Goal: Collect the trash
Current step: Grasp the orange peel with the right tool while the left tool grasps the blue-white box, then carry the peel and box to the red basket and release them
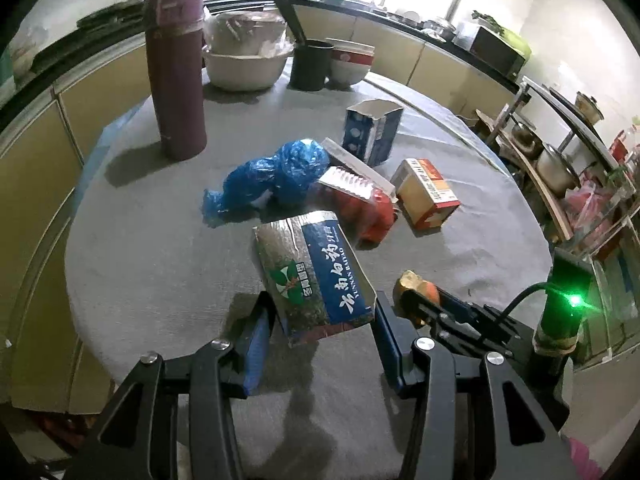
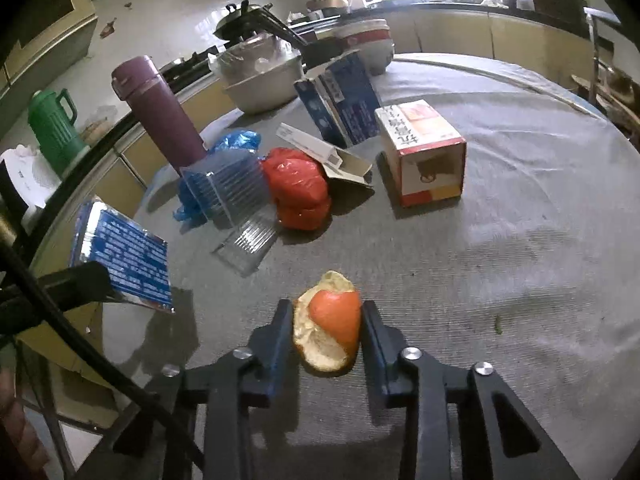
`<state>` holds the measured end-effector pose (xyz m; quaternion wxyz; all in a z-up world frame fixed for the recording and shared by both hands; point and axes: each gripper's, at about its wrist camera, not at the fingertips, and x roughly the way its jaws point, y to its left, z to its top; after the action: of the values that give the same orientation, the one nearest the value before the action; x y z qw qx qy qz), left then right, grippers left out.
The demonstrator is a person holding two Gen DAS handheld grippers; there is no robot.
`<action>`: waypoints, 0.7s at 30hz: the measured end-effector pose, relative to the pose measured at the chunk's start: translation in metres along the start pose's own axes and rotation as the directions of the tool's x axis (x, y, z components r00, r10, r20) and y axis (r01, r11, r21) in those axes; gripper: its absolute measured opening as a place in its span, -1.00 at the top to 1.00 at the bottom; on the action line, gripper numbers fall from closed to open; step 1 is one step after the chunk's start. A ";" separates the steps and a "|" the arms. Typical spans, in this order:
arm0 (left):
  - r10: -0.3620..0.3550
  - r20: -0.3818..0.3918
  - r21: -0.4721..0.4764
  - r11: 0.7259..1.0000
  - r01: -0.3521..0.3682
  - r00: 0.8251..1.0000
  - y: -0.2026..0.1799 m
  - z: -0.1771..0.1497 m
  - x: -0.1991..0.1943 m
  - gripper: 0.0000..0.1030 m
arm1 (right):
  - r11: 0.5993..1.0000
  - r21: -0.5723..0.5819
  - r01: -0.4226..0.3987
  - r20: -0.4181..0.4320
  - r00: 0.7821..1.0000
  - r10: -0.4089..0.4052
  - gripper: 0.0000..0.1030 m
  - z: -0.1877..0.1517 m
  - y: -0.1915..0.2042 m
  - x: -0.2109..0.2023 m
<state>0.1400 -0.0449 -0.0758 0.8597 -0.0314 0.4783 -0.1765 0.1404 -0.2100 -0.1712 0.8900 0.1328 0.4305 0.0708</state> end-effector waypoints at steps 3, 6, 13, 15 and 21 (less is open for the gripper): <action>-0.018 -0.002 0.031 0.999 0.018 1.000 -0.012 -0.003 -0.004 0.03 | 0.999 0.036 -0.011 0.021 1.000 0.010 0.42 -0.002 -0.012 -0.011; -0.038 -0.017 0.064 0.997 0.039 0.999 -0.026 -0.009 -0.004 0.03 | 0.997 0.077 -0.021 0.043 0.999 0.017 0.42 -0.006 -0.028 -0.026; -0.072 -0.060 0.139 0.987 0.080 0.996 -0.063 -0.025 0.002 0.03 | 0.980 0.197 -0.039 0.142 0.990 0.011 0.42 -0.019 -0.077 -0.086; -0.088 -0.071 0.159 0.982 0.099 0.994 -0.075 -0.029 0.001 0.03 | 0.972 0.228 -0.047 0.170 0.985 0.008 0.42 -0.025 -0.090 -0.103; -0.160 -0.108 0.265 0.947 0.183 0.981 -0.121 -0.048 0.000 0.02 | 0.948 0.319 -0.012 0.233 0.970 -0.066 0.42 -0.058 -0.134 -0.163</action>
<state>0.0666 -0.1525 -0.0747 0.8160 0.0537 0.4810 -0.3161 -0.0043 -0.3670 -0.1234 0.9034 0.2763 0.3268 -0.0282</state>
